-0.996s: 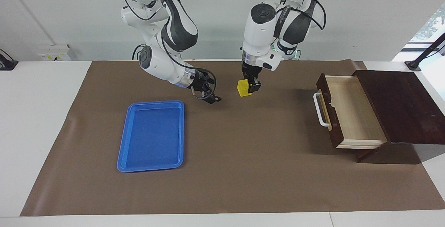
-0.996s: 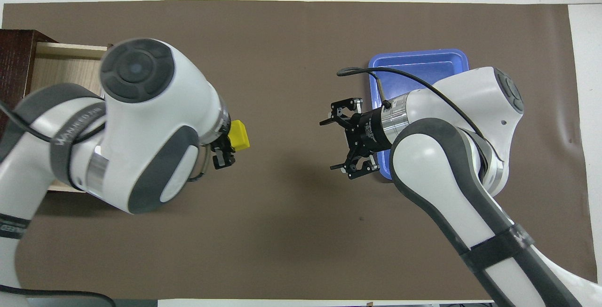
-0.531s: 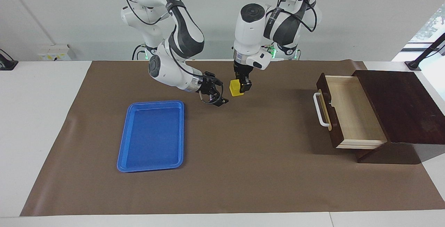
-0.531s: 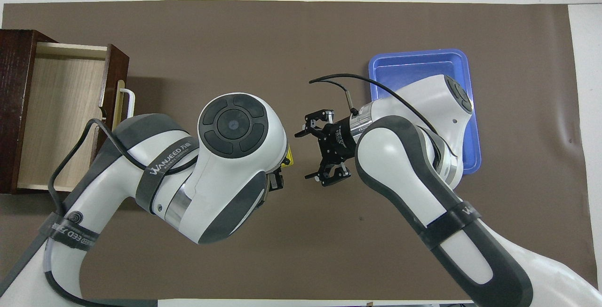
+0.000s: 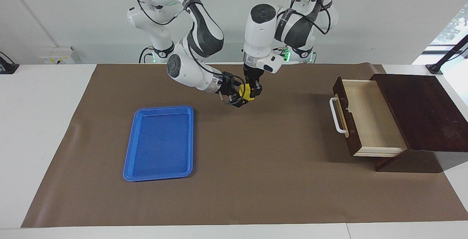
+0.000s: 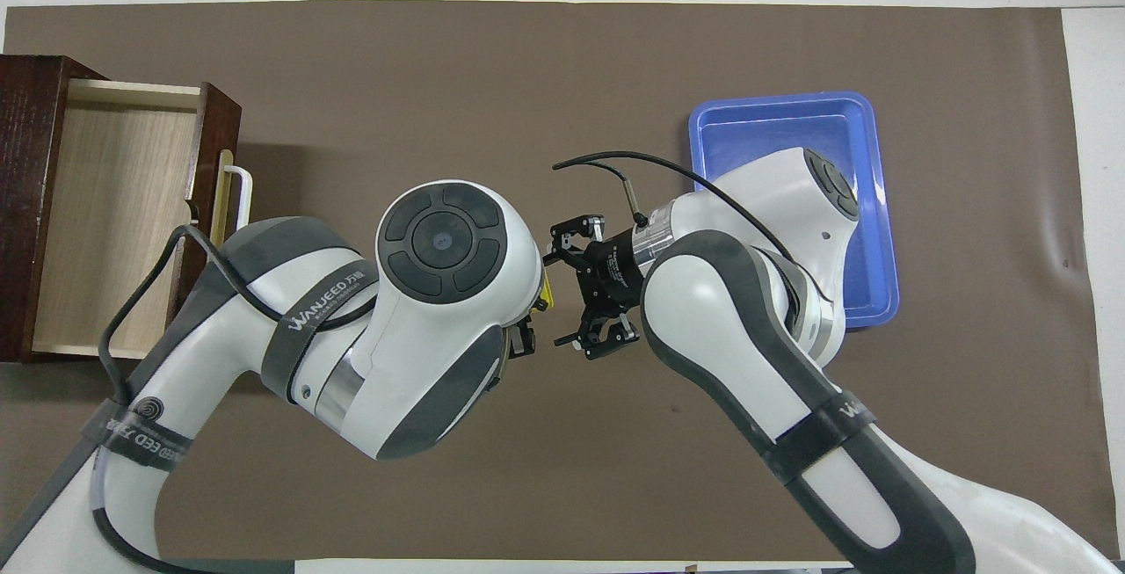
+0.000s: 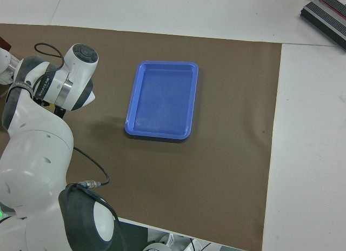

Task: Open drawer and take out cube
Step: 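Grasp the cube with the right gripper and open the left gripper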

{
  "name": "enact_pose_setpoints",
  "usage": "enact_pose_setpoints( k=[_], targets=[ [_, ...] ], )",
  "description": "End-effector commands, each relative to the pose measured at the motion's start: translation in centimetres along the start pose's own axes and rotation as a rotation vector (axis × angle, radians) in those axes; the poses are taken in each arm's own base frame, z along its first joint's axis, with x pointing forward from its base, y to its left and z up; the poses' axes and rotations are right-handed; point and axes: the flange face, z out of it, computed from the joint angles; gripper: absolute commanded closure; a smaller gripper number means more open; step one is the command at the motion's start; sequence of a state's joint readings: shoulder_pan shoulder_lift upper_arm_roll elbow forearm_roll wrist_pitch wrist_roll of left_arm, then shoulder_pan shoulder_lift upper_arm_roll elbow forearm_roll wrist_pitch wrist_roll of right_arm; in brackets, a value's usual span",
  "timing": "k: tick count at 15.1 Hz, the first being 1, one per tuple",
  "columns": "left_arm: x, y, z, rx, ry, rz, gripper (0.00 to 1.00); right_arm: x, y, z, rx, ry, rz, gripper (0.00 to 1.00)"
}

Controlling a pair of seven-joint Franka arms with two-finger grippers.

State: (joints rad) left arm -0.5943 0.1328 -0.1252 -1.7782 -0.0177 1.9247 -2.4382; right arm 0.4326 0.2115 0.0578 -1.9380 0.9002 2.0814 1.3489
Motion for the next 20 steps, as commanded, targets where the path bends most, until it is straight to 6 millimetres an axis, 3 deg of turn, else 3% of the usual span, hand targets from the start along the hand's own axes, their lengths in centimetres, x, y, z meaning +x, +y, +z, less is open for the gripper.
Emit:
enact_pose_setpoints(
  k=[1,6,9,10,11,12,18,20],
  targets=[
    [0.34,-0.22,0.18,-0.003,-0.009,-0.017,1.00,-0.35,-0.13,-0.04,0.013,-0.016,0.021,0.00],
    [0.36,-0.22,0.09,-0.005,-0.009,-0.014,1.00,-1.06,0.06,0.59,0.015,-0.012,0.020,0.01],
    [0.36,-0.23,0.09,-0.004,-0.010,-0.014,1.00,-1.09,-0.04,0.54,0.026,-0.009,0.029,0.18],
    [0.35,-0.21,0.18,-0.004,-0.008,-0.012,1.00,-0.97,-0.04,0.53,0.026,-0.010,0.029,0.30],
    [0.35,-0.21,0.18,-0.004,-0.008,-0.012,1.00,-0.84,-0.08,0.53,0.026,-0.008,0.024,0.57],
    [0.33,-0.20,0.16,-0.004,-0.010,-0.011,1.00,-0.55,-0.20,0.24,0.029,-0.010,0.018,0.98],
    [0.42,-0.14,0.13,-0.003,-0.007,-0.006,0.99,-0.30,-0.40,-0.09,0.034,-0.012,-0.011,1.00],
    [0.80,0.38,-0.19,-0.003,-0.002,-0.005,0.01,-0.46,-0.46,-0.15,0.038,-0.011,-0.015,1.00]
  ],
)
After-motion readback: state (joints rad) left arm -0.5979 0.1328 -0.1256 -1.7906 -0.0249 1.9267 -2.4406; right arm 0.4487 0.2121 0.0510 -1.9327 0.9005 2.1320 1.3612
